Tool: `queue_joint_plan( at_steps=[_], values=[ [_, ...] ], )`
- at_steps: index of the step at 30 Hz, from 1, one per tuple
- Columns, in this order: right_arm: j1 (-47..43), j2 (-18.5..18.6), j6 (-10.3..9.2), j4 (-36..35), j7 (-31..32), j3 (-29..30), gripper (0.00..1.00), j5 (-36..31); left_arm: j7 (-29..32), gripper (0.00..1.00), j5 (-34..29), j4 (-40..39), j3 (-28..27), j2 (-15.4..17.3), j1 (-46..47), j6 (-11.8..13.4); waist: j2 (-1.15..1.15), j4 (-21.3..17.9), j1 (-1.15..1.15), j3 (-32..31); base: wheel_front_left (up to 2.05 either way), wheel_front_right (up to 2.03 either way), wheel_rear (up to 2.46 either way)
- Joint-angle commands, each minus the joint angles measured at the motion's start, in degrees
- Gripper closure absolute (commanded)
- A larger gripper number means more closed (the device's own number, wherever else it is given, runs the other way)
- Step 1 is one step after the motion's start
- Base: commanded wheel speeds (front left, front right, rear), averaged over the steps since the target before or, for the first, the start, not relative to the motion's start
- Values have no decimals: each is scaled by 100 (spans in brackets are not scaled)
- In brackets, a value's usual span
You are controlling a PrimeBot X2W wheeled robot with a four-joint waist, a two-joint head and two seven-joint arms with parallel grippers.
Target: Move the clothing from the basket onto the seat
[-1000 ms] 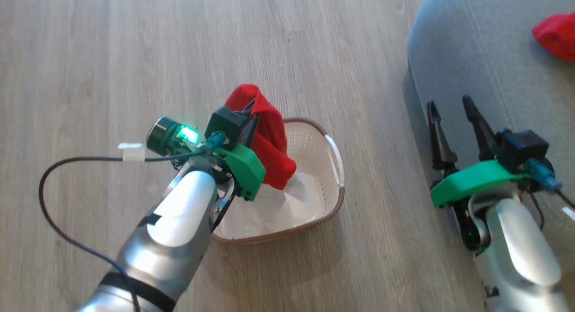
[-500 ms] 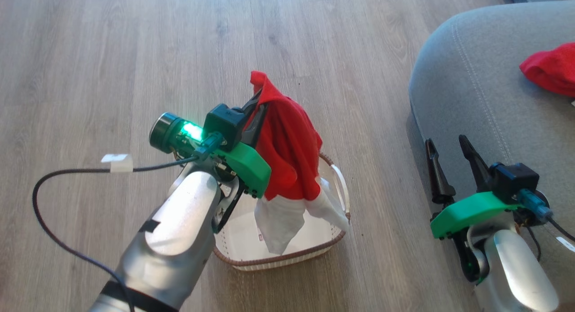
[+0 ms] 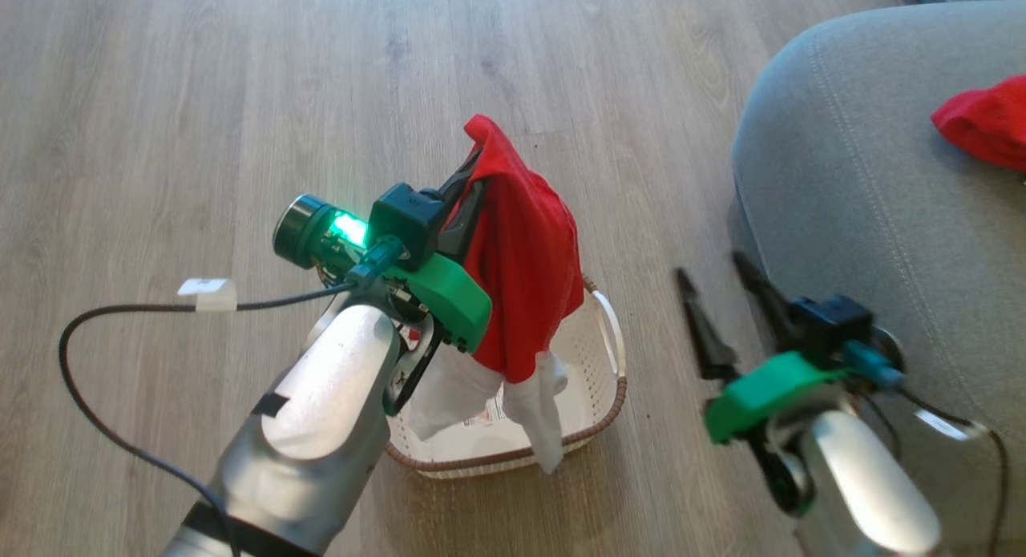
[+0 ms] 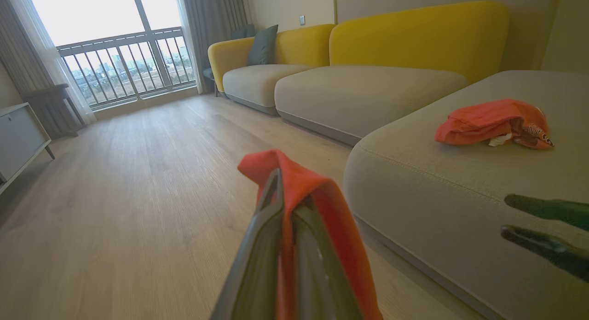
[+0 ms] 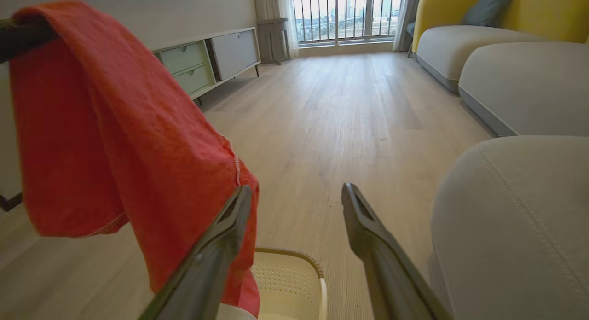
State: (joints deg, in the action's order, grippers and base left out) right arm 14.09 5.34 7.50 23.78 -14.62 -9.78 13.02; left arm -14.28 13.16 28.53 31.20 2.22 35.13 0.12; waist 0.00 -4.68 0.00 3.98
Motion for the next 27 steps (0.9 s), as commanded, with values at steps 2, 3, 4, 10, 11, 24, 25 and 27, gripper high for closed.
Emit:
queue_joint_plan(
  at_steps=[2, 3, 4, 10, 11, 24, 25, 27],
  values=[
    [562, -44, -1, -130, -38, -563, 0, 111, -72, 100, 65, -260, -154, 75, 278, -26, 0, 63, 0, 60, 0, 0, 0],
    [670, -48, -1, -93, -38, -742, 0, 143, -72, 100, 78, -270, -131, 74, 295, -29, 0, 90, 0, 71, 0, 0, 0],
    [779, -49, -1, -39, -38, -917, 0, 186, -72, 100, 95, -278, -104, 73, 312, -34, 0, 126, 0, 83, 0, 0, 0],
    [1500, -69, -1, 379, -38, -1811, 0, 379, -72, 100, 200, -331, 76, 68, 410, -37, 0, 360, 0, 153, 0, 0, 0],
    [1608, -76, -1, 484, -38, -1951, 0, 400, -72, 100, 219, -337, 109, 68, 422, -36, 0, 400, 0, 162, 0, 0, 0],
    [2717, -218, -1, 2173, -38, -2994, 0, 472, -72, 100, 505, -400, 697, 66, 555, 107, 0, 793, 0, 242, 0, 0, 0],
    [2763, -226, -1, 2350, -38, -3022, 0, 481, -72, 100, 529, -415, 741, 66, 569, 115, 0, 816, 0, 243, 0, 0, 0],
    [2837, -237, -1, 2628, -38, -3064, 7, 552, -72, 100, 578, -443, 819, 66, 597, 138, 0, 856, 0, 246, 0, 0, 0]
  ],
)
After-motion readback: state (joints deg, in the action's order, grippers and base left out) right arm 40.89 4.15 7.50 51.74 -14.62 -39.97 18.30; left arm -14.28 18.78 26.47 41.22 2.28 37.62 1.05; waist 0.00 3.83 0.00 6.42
